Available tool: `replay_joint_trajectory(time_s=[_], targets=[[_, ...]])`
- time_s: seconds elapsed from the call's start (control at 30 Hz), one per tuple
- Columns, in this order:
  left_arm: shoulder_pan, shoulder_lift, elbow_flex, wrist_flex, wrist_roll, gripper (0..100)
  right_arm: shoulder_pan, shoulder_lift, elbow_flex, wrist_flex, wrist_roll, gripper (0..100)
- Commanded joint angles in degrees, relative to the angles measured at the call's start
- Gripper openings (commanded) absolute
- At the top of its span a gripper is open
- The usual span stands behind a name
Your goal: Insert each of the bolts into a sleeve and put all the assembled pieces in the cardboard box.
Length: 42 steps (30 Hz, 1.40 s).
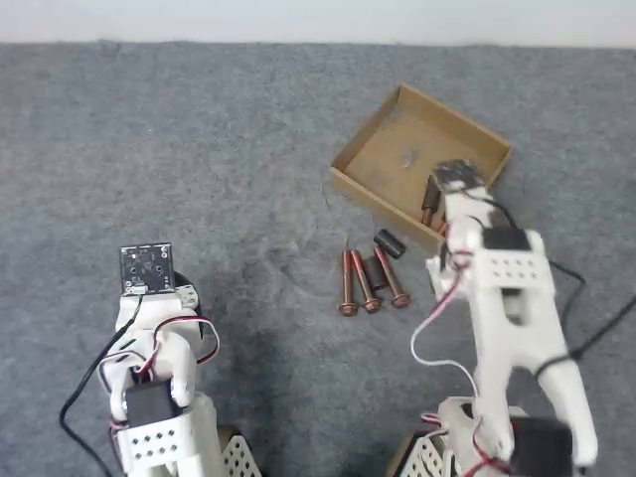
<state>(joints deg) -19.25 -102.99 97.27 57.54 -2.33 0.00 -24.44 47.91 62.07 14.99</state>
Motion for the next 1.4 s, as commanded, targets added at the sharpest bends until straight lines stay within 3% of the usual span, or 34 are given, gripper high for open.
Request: replay_joint_trajectory(time_s=[0.0,0.37,0.5,0.77,1.1,1.37], targets=[[0.2,0.2,-0.7,-1.7,-0.7,1,5.1,-7.2,5.5,-4.5,-0.4,0.6],[0.4,0.2,-0.7,-2.3,-0.3,1,18.0,-20.3,24.1,-15.2,0.0,0.6],[0.4,0.3,-0.7,-7.2,-0.2,1,18.0,-24.3,26.6,-15.2,0.0,0.6],[2.5,0.2,-1.9,-6.3,-0.2,1,17.9,-26.2,27.9,-15.4,0.0,0.6],[6.0,2.9,-25.5,6.2,-0.3,1,16.4,-26.2,28.7,-15.7,0.1,0.6],[8.6,31.3,-45.5,7.5,-0.2,1,16.4,-26.2,28.7,-15.7,0.1,0.6]])
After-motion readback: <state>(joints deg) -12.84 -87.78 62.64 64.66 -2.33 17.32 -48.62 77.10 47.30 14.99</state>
